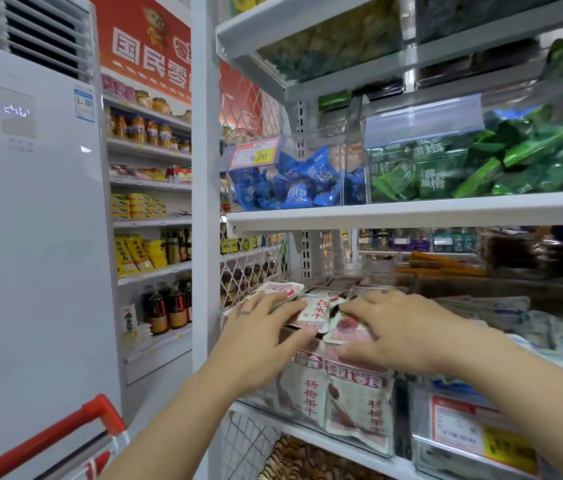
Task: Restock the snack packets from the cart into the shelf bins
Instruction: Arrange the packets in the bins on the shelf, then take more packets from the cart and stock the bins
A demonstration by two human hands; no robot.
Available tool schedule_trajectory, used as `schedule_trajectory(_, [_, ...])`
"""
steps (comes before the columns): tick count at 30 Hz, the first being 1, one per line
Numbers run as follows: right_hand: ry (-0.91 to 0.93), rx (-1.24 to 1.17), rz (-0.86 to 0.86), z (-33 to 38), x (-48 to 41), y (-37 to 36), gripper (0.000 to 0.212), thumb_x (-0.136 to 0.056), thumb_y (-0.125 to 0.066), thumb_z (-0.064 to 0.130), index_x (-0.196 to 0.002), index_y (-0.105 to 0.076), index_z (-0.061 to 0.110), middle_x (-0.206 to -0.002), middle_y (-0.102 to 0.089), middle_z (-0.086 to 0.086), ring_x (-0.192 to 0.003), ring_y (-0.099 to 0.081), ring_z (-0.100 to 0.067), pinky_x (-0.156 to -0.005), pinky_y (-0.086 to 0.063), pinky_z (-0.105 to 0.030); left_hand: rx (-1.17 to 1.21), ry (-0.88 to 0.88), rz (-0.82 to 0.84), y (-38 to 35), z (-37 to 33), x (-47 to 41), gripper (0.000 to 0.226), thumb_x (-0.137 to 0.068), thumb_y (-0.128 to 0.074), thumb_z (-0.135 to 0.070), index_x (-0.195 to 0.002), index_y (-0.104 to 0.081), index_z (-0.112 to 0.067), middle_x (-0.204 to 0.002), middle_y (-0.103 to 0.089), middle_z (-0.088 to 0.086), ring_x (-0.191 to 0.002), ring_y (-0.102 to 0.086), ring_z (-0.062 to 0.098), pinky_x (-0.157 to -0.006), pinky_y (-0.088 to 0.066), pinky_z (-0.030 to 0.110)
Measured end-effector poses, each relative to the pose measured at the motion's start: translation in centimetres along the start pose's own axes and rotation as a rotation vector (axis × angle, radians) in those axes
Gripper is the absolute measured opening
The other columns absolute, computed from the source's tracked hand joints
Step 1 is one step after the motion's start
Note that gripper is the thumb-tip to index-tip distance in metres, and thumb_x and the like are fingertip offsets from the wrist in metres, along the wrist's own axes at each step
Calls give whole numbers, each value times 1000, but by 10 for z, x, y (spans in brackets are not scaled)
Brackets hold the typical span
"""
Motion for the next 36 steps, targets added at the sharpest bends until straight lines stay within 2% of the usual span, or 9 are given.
schedule_trajectory(2, [-1,10,7,1,-2,-4,86,-84,-29,84,-156,-18,37,-160,-31,-2,-143,-33,-29,-116,-31,-47,12,-20,12,0,-6,-6,67,-91,-25,-78,-152,-29,-49,-159,-29,-16,-149,-22,12,-122,-22,44])
schedule_trajectory(8, [-29,36,28,-1,-8,-17,89,-88,-20,81,-159,-3,31,-167,-11,-11,-151,-17,-32,-123,-16,-45,-152,14,70,0,-9,-10,83,-81,-6,-86,-155,-19,-50,-160,-31,-13,-149,-24,16,-118,-21,46])
schedule_trajectory(13, [-51,-18,-35,1,-3,-12,92,-85,-21,84,-159,-4,31,-167,-12,-10,-152,-15,-30,-123,-14,-47,-89,13,57,1,-8,-8,79,-86,-11,-82,-156,-20,-46,-161,-30,-11,-149,-24,16,-121,-18,45])
schedule_trajectory(18, [26,-46,-357,30,28,9,78,-89,-21,77,-151,-31,31,-155,-35,1,-144,-29,-23,-121,-19,-43,1,-62,-94,15,-15,16,70,-91,-18,-74,-152,-33,-43,-155,-34,-17,-146,-26,9,-122,-21,42])
schedule_trajectory(23, [233,-236,-595,89,67,-4,44,-87,-46,57,-119,-64,33,-112,-64,13,-108,-57,-15,-95,-46,-36,123,-60,-254,10,-2,85,44,-100,-43,-55,-141,-48,-41,-141,-42,-24,-133,-38,3,-113,-31,28])
schedule_trajectory(25, [266,-302,-522,113,74,-23,35,-91,-48,54,-116,-64,36,-108,-66,17,-104,-59,-12,-89,-46,-33,165,-14,-230,-2,11,117,40,-99,-45,-54,-136,-52,-41,-135,-45,-26,-126,-44,2,-106,-34,24])
schedule_trajectory(28, [325,-418,-300,142,78,-65,31,-96,-50,50,-120,-62,36,-112,-66,16,-104,-60,-11,-84,-50,-33,185,65,-121,-19,25,166,40,-97,-47,-53,-132,-58,-37,-128,-56,-20,-116,-55,2,-100,-44,29])
schedule_trajectory(32, [384,-506,-90,179,96,-128,25,-94,-58,48,-112,-68,34,-103,-70,14,-95,-63,-11,-79,-53,-35,155,252,125,-56,47,235,33,-98,-57,-43,-130,-61,-32,-124,-65,-13,-107,-63,7,-94,-50,34])
schedule_trajectory(36, [429,-570,141,215,109,-192,25,-90,-64,44,-110,-70,31,-97,-71,13,-90,-64,-7,-77,-50,-28,88,408,365,-91,71,298,40,-96,-56,-49,-134,-55,-36,-127,-62,-14,-108,-62,9,-95,-51,37])
Point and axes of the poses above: each hand's wrist, its own x-axis away from the middle knuckle, its own y-axis out of the back of the hand, z = x × y, the point moved 7 cm from there along -x, towards the middle knuckle
